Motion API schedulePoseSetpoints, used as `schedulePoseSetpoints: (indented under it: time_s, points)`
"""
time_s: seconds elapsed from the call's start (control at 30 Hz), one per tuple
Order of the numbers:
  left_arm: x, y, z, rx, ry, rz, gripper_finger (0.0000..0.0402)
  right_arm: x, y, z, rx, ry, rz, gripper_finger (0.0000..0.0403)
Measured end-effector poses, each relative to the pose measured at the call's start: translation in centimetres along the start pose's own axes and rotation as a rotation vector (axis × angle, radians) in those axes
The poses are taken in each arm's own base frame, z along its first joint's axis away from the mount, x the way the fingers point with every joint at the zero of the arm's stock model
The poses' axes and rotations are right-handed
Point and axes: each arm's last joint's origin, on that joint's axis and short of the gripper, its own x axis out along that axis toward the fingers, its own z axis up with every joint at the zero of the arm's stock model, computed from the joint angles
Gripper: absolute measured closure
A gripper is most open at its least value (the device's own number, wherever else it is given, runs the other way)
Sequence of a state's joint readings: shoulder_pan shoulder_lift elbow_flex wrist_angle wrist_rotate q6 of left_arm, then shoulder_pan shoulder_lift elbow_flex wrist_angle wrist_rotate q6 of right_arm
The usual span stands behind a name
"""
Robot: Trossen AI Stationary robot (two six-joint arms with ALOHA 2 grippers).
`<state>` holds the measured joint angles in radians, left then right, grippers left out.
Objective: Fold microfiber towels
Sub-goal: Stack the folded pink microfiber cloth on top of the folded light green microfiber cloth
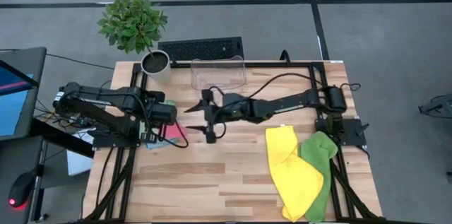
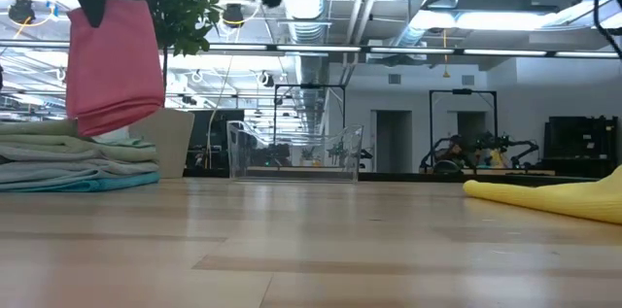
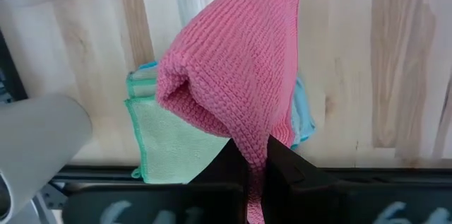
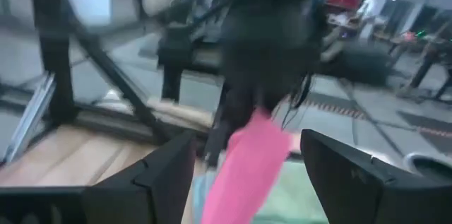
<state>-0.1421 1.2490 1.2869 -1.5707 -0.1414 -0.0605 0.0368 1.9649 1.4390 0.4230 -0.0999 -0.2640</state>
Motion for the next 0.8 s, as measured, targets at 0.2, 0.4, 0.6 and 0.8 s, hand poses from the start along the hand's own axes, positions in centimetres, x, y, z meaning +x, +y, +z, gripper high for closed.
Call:
schedulePoseSetpoints:
  time_s: [0.2, 0.4, 0.6, 0.8]
  points:
    - [0.0, 0.0, 0.0, 0.000, 0.001, 0.003, 0.0401, 3.5, -0.2, -1.8, -0.007, 0.067, 0.018, 0.0121]
    - [0.0, 0.0, 0.0, -0.010, 0.001, 0.000, 0.0401, 5.7, -1.9, -1.8, 0.004, 0.051, -0.010, 0.0121]
    - [0.0, -0.1, 0.0, 0.009, 0.000, 0.001, 0.0401, 7.0, -3.1, -3.0, 0.095, 0.049, 0.046, 0.0121]
    - [0.0, 0.0, 0.0, 0.047, -0.001, 0.020, 0.0401, 7.7, -3.3, -3.7, 0.103, 0.068, 0.062, 0.0121]
